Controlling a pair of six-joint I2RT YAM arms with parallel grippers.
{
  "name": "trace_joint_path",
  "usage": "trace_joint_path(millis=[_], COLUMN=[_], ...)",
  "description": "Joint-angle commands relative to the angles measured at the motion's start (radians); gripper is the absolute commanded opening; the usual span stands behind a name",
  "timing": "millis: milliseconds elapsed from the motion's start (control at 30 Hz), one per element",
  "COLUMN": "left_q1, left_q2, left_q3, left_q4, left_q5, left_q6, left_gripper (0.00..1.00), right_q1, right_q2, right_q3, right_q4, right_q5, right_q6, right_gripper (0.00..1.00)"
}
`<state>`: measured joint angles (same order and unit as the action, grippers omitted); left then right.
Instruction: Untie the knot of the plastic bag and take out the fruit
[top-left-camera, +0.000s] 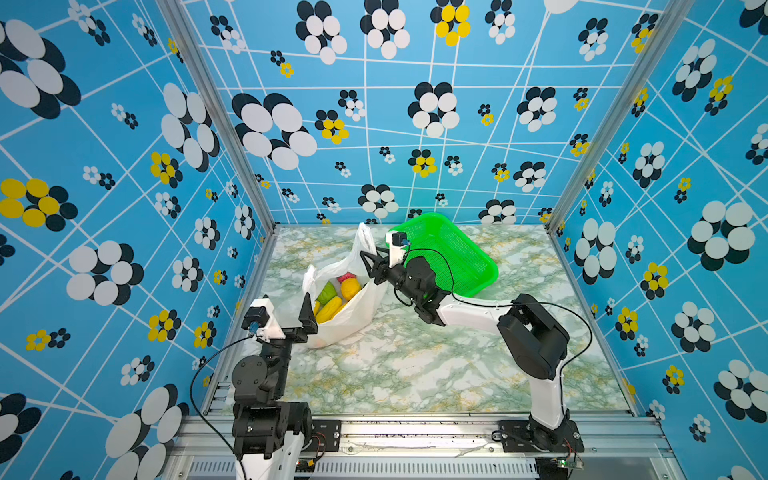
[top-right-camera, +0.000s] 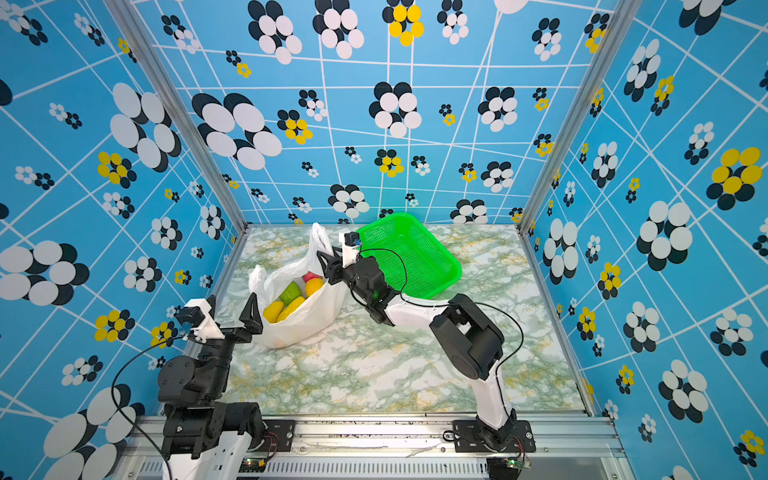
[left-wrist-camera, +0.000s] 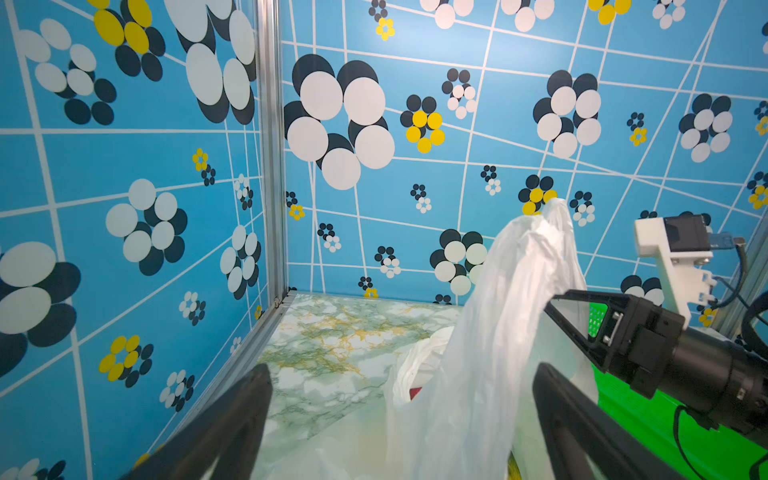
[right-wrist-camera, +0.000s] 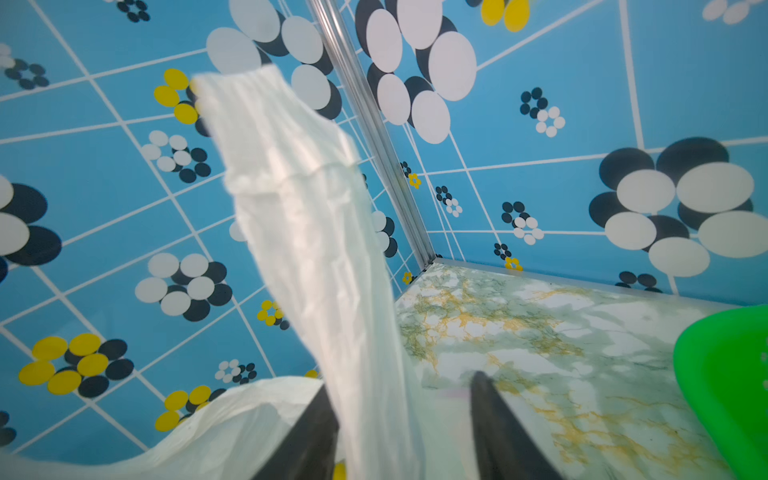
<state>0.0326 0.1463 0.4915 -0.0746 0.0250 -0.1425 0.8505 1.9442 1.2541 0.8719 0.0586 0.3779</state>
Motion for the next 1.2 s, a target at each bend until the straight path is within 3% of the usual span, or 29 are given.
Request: trace_joint_path(millis=[0, 133, 267, 333, 533, 733, 900, 967, 1000, 1167], left_q1=[0.003, 0.002, 0.003, 0.004, 0.004, 0.004, 0.002, -0.002, -0.003, 0.0], left_q2=[-0.008, 0.011, 0.041, 0.063, 0.238, 0.361, 0.582, 0.661, 0.68, 0.816], left_q3=[0.115, 0.199, 0.262, 0.283, 0.458, 0.583, 0.779, 0.817, 0.813, 0.92], left_q4=[-0.062, -0.06, 0.006, 0.052, -0.04, -0.214, -0.437, -0.426, -0.413, -0.583], left_q5=[-0.038, 0.164, 0.385, 0.419, 0.381, 0.268, 0.236, 0.304, 0.288, -0.004], left_q6=[-0.17, -0.236, -0.243, -0.285, -0.477, -0.626, -0.544, -0.424, -0.42, -0.322], left_gripper=[0.99, 0.99, 0.99, 0.99, 0.99, 0.99, 0.99, 0.99, 0.99, 0.99], right_q1=[0.011, 0.015, 0.055, 0.088, 0.199, 0.279, 0.286, 0.285, 0.285, 0.283], right_q2=[-0.121, -0.262, -0.39, -0.435, -0.535, -0.453, -0.325, -0.271, -0.246, -0.113], right_q3=[-0.077, -0.2, -0.206, -0.212, -0.284, -0.182, -0.041, 0.037, 0.073, 0.255], right_q4=[0.017, -0.057, -0.338, -0.438, -0.486, -0.563, -0.664, -0.736, -0.768, -0.91], right_q5=[0.049, 0.112, 0.238, 0.285, 0.269, 0.141, 0.116, 0.128, 0.137, 0.204], right_q6=[-0.019, -0.051, -0.099, -0.112, -0.154, -0.156, -0.149, -0.145, -0.143, -0.145], right_gripper=[0.71, 0.75, 0.73, 0.7, 0.55, 0.51, 0.54, 0.55, 0.55, 0.57])
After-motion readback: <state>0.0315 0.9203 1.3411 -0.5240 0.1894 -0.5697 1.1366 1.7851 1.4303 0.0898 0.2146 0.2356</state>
